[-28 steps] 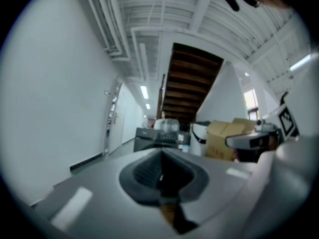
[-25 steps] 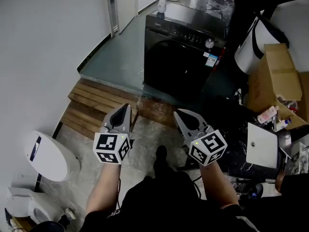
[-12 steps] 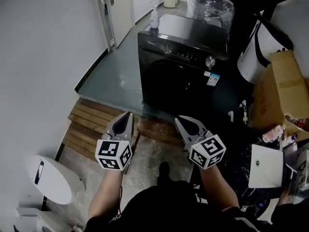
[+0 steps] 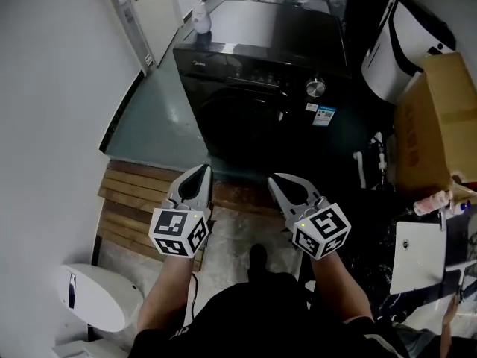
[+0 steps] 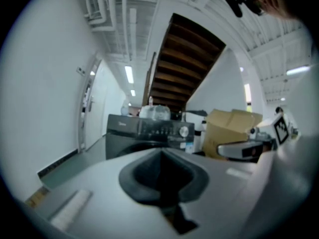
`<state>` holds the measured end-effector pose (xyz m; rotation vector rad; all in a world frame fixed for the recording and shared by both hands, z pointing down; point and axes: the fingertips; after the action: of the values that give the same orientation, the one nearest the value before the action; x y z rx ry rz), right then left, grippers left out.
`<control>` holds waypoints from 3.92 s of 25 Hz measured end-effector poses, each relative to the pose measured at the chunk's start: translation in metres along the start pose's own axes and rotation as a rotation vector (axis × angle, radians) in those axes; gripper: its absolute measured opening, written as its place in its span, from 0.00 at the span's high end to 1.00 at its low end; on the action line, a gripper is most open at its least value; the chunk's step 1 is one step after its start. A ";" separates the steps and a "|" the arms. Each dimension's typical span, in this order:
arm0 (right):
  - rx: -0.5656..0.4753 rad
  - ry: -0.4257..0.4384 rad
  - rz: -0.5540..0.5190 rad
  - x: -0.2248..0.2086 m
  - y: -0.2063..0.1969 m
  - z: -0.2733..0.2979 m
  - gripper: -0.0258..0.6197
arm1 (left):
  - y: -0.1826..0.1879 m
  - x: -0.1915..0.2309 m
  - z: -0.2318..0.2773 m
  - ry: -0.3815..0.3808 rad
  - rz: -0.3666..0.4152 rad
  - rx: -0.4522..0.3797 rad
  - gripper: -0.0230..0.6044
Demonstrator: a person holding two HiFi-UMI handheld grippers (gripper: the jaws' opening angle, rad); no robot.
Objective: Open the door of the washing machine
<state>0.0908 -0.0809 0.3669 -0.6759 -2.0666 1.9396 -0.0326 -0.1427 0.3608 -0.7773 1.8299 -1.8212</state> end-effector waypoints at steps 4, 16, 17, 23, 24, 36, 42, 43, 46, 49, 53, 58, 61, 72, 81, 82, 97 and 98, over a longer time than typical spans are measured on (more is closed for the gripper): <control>0.013 -0.039 0.019 -0.032 -0.011 0.011 0.97 | -0.014 0.009 0.038 -0.025 -0.008 0.037 0.95; 0.097 -0.044 -0.019 -0.067 -0.015 0.072 0.97 | -0.029 0.052 0.111 -0.052 -0.067 0.034 0.95; 0.101 -0.052 -0.032 -0.070 -0.015 0.080 0.97 | -0.026 0.057 0.118 -0.064 -0.064 0.026 0.95; 0.110 -0.150 -0.037 -0.094 -0.013 0.114 0.97 | -0.009 0.081 0.158 -0.166 -0.044 -0.007 0.95; 0.111 -0.166 -0.025 -0.099 -0.013 0.118 0.97 | -0.008 0.084 0.165 -0.179 -0.043 -0.010 0.95; 0.213 -0.250 -0.046 -0.181 -0.021 0.119 0.78 | -0.020 0.060 0.239 -0.278 -0.086 0.021 0.95; 0.320 -0.247 -0.064 -0.217 -0.042 0.107 0.55 | -0.019 0.034 0.265 -0.310 -0.069 0.030 0.95; 0.337 -0.250 -0.070 -0.223 -0.045 0.106 0.50 | -0.021 0.031 0.268 -0.312 -0.069 0.035 0.95; 0.395 -0.221 -0.060 -0.235 -0.058 0.102 0.44 | -0.027 0.021 0.273 -0.319 -0.072 0.052 0.95; 0.461 -0.172 -0.058 -0.240 -0.075 0.097 0.43 | -0.031 0.010 0.276 -0.331 -0.068 0.067 0.95; 0.498 -0.149 -0.058 -0.248 -0.090 0.094 0.43 | -0.038 0.002 0.276 -0.334 -0.062 0.086 0.95; 0.540 -0.144 -0.058 -0.259 -0.105 0.089 0.48 | -0.049 -0.001 0.273 -0.325 -0.067 0.114 0.95; 0.589 -0.129 -0.052 -0.264 -0.119 0.084 0.48 | -0.054 -0.002 0.270 -0.318 -0.069 0.127 0.95; 0.719 -0.065 -0.127 -0.276 -0.150 0.088 0.49 | -0.065 -0.002 0.267 -0.288 -0.071 0.149 0.95; 0.777 -0.035 -0.238 -0.289 -0.159 0.086 0.66 | -0.060 0.007 0.264 -0.241 -0.051 0.147 0.95; 0.788 -0.027 -0.262 -0.290 -0.160 0.085 0.69 | -0.060 0.008 0.264 -0.234 -0.051 0.148 0.95; 0.794 0.056 -0.433 -0.290 -0.165 0.089 0.77 | -0.068 -0.024 0.273 -0.236 -0.070 0.166 0.95; 0.793 0.060 -0.427 -0.290 -0.165 0.089 0.77 | -0.068 -0.026 0.272 -0.232 -0.079 0.165 0.95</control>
<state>0.2727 -0.3002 0.5622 -0.0976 -1.1022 2.1653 0.1725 -0.3273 0.4168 -0.9654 1.5023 -1.8184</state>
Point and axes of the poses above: the fingertips, and each gripper's own axes: z forward along the fingers, x to its left, y out of its top, and after that the axes turned 12 degrees about -x, right-handed
